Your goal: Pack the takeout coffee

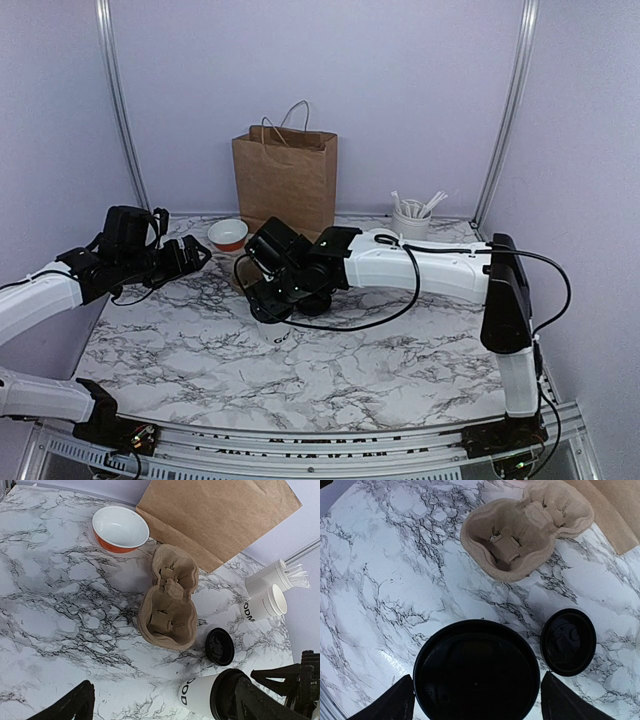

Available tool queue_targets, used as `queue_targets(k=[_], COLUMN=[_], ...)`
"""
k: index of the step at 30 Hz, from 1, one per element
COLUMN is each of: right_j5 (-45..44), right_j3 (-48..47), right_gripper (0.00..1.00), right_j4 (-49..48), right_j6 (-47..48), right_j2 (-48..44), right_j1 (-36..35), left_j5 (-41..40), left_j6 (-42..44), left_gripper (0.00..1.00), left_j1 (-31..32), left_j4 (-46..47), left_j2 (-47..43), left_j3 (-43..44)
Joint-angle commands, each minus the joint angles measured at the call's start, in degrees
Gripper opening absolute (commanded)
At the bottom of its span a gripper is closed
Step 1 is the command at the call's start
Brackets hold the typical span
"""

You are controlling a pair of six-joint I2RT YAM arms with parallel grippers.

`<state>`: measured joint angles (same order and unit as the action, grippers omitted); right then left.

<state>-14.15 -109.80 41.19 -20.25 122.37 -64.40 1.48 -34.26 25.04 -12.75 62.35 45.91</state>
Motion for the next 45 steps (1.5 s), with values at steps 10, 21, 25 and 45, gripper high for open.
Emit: queue_targets(k=[10,21,25,45], right_j5=[-1.5,-1.7,-2.1,-3.2], right_j3=[-3.2,-4.0,-4.0,5.7], right_gripper=[0.82,0.81,0.8,0.72], right_j4=[1.6,2.2,2.4,0.6], right_j6=[0.5,0.3,0.1,-3.5], right_j2=[1.8,3.3,3.3,-5.8], right_j1=[-0.6,-1.2,-1.2,-1.1], left_j5=[1.7,2.5,2.7,4.0], left_j6=[0.6,0.7,0.7,0.4], left_gripper=[0.99,0.99,0.99,0.99], left_j1=[-0.8,-1.0,-1.1,-1.1], left_j4=[0.5,1.0,1.0,1.4], left_j2=[1.4,1.8,2.0,3.1], left_j3=[1.0,0.7,0.7,1.1])
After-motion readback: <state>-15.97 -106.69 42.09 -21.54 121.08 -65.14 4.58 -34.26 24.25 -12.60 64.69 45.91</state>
